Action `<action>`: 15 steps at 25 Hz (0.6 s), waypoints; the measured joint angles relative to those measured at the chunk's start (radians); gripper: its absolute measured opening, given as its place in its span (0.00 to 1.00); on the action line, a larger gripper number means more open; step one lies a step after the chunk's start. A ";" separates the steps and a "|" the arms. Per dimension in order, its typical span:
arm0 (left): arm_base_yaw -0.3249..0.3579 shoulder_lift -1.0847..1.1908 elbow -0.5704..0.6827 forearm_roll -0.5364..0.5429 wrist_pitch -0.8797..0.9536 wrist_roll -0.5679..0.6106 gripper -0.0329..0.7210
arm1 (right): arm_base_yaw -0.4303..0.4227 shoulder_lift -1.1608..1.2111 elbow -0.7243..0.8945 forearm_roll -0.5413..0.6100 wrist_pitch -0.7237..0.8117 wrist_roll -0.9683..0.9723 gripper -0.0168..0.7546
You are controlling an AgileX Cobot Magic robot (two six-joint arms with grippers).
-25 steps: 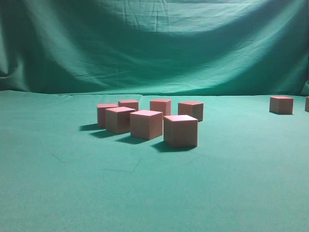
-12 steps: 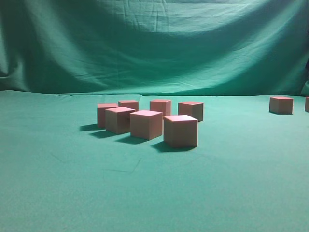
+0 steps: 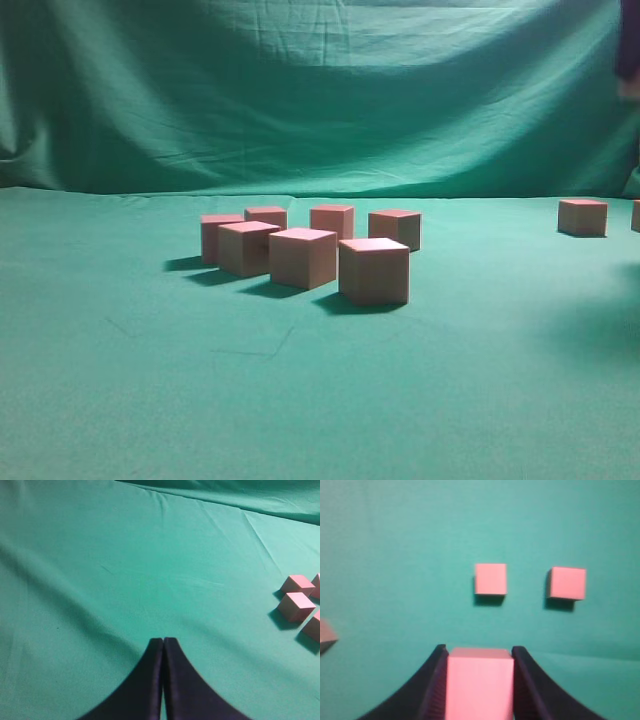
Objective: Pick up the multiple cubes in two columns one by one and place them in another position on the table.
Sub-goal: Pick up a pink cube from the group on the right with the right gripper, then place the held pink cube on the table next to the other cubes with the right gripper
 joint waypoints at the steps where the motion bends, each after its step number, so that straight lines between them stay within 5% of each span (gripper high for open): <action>1: 0.000 0.000 0.000 0.000 0.000 0.000 0.04 | 0.031 -0.035 -0.005 0.000 0.034 0.024 0.37; 9: 0.000 0.000 0.000 0.000 0.000 0.000 0.04 | 0.332 -0.200 0.018 0.002 0.268 0.129 0.37; 15: 0.000 0.000 0.000 0.000 0.000 0.000 0.04 | 0.607 -0.234 0.172 0.002 0.193 0.119 0.37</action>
